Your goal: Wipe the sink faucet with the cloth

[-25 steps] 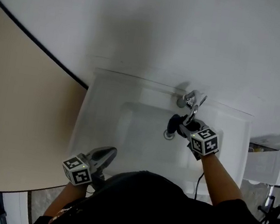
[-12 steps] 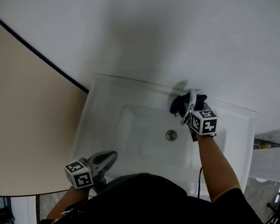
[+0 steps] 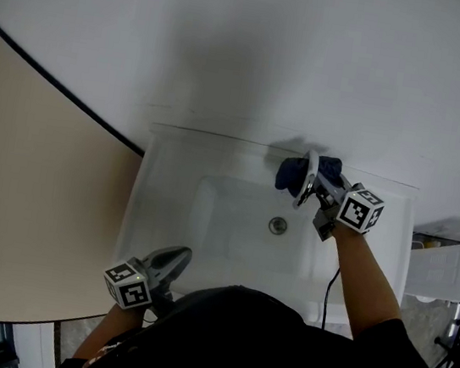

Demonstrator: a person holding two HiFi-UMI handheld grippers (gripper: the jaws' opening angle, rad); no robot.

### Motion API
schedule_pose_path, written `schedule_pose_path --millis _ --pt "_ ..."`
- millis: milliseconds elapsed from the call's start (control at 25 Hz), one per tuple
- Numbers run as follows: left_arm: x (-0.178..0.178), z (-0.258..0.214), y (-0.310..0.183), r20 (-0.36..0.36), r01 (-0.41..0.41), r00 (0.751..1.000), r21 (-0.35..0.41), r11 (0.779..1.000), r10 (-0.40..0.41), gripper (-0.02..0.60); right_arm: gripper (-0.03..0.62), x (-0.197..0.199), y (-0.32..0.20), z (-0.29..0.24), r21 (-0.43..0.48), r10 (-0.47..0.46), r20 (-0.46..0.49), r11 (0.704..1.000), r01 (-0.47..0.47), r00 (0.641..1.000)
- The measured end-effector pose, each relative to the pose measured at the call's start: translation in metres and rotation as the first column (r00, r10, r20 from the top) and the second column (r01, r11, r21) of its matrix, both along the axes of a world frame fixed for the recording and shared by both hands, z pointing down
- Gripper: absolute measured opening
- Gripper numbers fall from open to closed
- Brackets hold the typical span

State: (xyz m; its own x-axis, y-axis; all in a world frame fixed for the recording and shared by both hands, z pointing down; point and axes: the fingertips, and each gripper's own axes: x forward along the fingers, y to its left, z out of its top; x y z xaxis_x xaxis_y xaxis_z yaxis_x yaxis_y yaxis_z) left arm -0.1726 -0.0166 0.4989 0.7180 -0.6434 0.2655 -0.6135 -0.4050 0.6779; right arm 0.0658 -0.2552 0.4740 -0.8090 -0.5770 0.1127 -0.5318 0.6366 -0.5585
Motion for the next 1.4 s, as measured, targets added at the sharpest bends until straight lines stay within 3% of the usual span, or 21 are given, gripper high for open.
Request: schedule_pose_path --millis 200,480,600,680,760,880,960,1040,1120,1200,1400 --pt "0.001 -0.003 0.0 -0.004 -0.001 1.0 0.004 1.0 0.001 -0.008 0.101 -0.01 0.028 -0.001 0.053 -0.117 0.037 0.992 0.115 0.992" --pt "0.001 -0.001 0.0 0.02 0.003 1.0 -0.011 1.0 -0.002 -0.008 0.1 -0.004 0.061 0.012 0.117 -0.274 -0.02 0.954 0.275 0.961" --pt "0.001 0.002 0.001 0.013 -0.001 1.0 -0.014 1.0 0.001 -0.008 0.103 0.007 0.078 0.047 0.051 -0.283 -0.135 0.955 0.291 0.95" --pt "0.001 0.003 0.001 0.017 -0.006 1.0 -0.017 1.0 0.006 -0.008 0.104 0.024 0.071 0.077 0.029 -0.179 -0.284 0.98 0.195 0.942" --pt "0.003 0.002 0.0 0.024 -0.011 1.0 -0.023 1.0 0.011 -0.008 0.104 0.042 0.048 0.089 0.075 -0.032 -0.433 0.995 0.072 0.901" --pt "0.006 0.0 -0.001 0.033 -0.015 0.999 -0.026 1.0 0.016 -0.008 0.104 0.05 0.008 0.085 0.177 0.114 -0.598 0.984 -0.008 0.793" --pt "0.009 -0.003 -0.002 0.04 -0.02 0.999 -0.024 1.0 0.021 -0.008 0.104 0.045 -0.015 0.088 0.205 0.143 -0.707 0.979 0.007 0.693" --pt "0.012 -0.003 -0.001 0.048 -0.029 0.998 -0.02 0.999 0.03 -0.008 0.104 0.04 -0.032 0.099 0.203 0.144 -0.81 0.978 0.042 0.569" --pt "0.012 -0.001 0.0 0.05 -0.029 0.998 -0.02 0.999 0.03 -0.008 0.104 0.038 -0.038 0.109 0.197 0.142 -0.859 0.979 0.061 0.491" --pt "0.01 -0.001 0.001 0.046 -0.02 0.999 -0.023 1.0 0.021 -0.008 0.101 0.038 -0.036 0.111 0.188 0.135 -0.87 0.98 0.067 0.475" --pt "0.011 0.003 -0.001 0.032 -0.019 0.999 -0.028 0.999 0.02 -0.007 0.101 0.027 -0.016 0.119 0.136 0.06 -0.878 0.983 0.127 0.475"
